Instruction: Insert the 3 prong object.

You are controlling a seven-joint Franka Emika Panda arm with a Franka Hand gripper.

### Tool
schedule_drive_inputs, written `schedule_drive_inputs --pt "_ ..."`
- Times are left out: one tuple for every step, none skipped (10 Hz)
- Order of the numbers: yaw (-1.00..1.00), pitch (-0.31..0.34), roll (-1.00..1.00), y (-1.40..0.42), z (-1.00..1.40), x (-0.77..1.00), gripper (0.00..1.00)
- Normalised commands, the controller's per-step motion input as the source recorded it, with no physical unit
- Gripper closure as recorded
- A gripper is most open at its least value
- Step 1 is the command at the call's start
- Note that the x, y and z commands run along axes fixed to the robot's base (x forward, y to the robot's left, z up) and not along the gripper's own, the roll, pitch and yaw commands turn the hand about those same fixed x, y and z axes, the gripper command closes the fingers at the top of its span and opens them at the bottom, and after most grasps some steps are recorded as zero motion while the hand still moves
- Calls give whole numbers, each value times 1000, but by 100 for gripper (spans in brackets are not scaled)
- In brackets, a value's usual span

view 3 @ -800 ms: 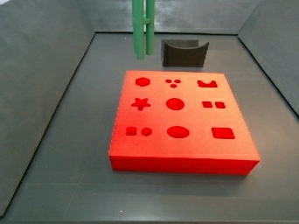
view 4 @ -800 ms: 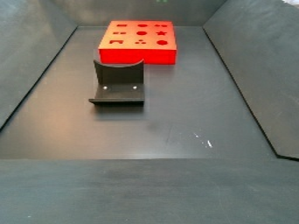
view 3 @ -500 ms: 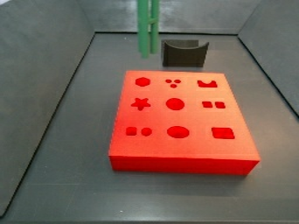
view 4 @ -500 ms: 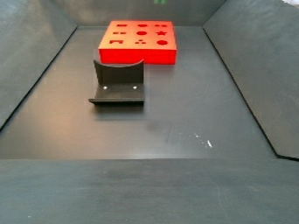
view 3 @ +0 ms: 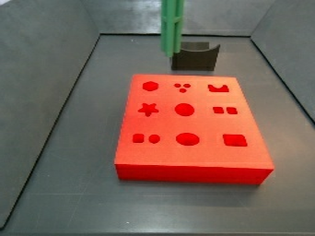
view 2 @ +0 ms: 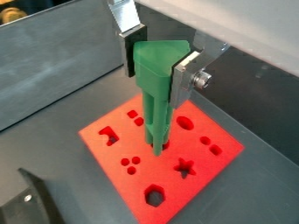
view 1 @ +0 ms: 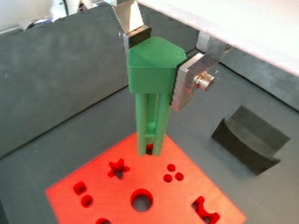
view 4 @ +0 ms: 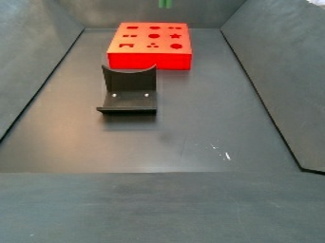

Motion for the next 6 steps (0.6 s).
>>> schedule_drive_inputs --pt "437 0 223 0 -9 660 100" --pt "309 0 106 57 -146 826 100" --pt "180 0 0 186 -566 891 100" --pt "0 44 0 229 -900 880 100" --pt "-377 134 -7 309 -900 760 100" --pt "-489 126 -51 263 -711 631 100"
